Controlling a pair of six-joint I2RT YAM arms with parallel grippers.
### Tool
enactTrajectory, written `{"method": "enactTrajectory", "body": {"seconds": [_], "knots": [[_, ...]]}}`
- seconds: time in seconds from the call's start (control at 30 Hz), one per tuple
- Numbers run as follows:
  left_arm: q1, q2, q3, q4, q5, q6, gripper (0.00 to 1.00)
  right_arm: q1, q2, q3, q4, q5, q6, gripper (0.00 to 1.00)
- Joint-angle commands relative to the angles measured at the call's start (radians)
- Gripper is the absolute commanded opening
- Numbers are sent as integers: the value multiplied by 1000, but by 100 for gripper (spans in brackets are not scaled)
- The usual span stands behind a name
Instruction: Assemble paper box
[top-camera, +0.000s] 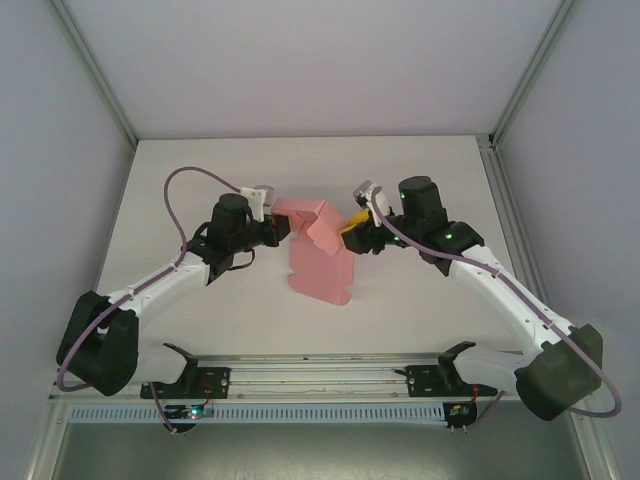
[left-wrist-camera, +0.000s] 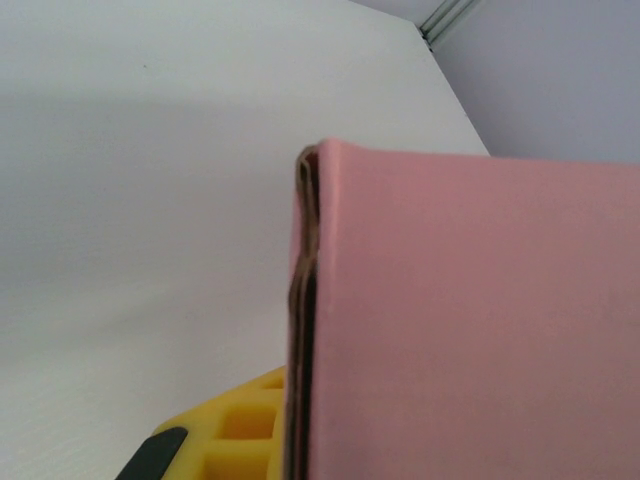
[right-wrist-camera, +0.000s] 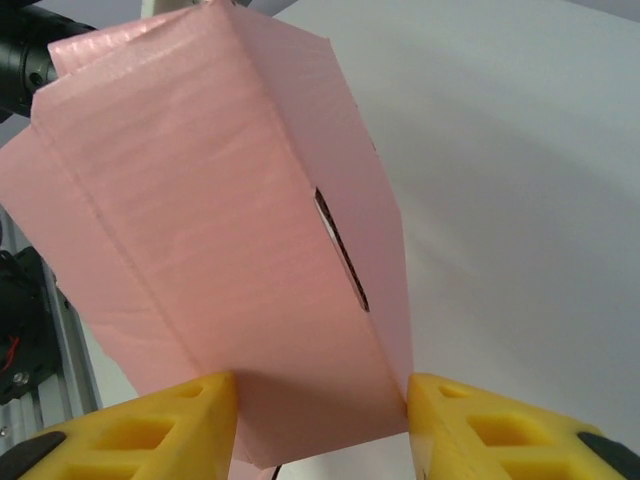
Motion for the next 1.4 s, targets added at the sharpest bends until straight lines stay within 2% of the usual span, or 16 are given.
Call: {"method": "enactTrajectory", "body": {"seconds": [0.0, 0.07, 0.17, 0.33, 0.6, 0.73, 0.77, 0.93, 1.07, 1.17, 1.23, 1.37], "knots": [[-12, 15, 47, -24, 0, -2, 0, 61, 3, 33, 11, 103, -22, 47], [-13, 22, 57, -50, -13, 1, 0, 97, -7, 35, 7, 252, -17, 49], [-12, 34, 72, -82, -32, -1, 0, 131, -21, 30, 11, 371, -20, 50], [-13, 40, 74, -79, -7, -3, 0, 151, -8, 36, 10, 384, -32, 58], [-18, 38, 82, -104, -14, 0, 0, 179, 32, 64, 17, 428, -55, 58], [-25, 51, 97, -125, -22, -9, 0, 226, 52, 61, 66, 551, -55, 62], [-28, 54, 101, -125, -20, -11, 0, 241, 60, 58, 84, 602, -50, 60], [-46, 59, 118, -155, -31, -23, 0, 305, 84, 46, 165, 869, -34, 36], [-77, 59, 133, -193, -72, -91, 0, 328, 100, 19, 229, 1113, -16, 15], [-121, 57, 167, -273, -157, -149, 0, 329, 114, -1, 255, 1262, 20, 8], [-153, 57, 205, -361, -257, -185, 0, 327, 126, -12, 269, 1366, 25, 7], [-190, 68, 271, -493, -349, -278, 0, 317, 160, -16, 275, 1504, 24, 4]]}}
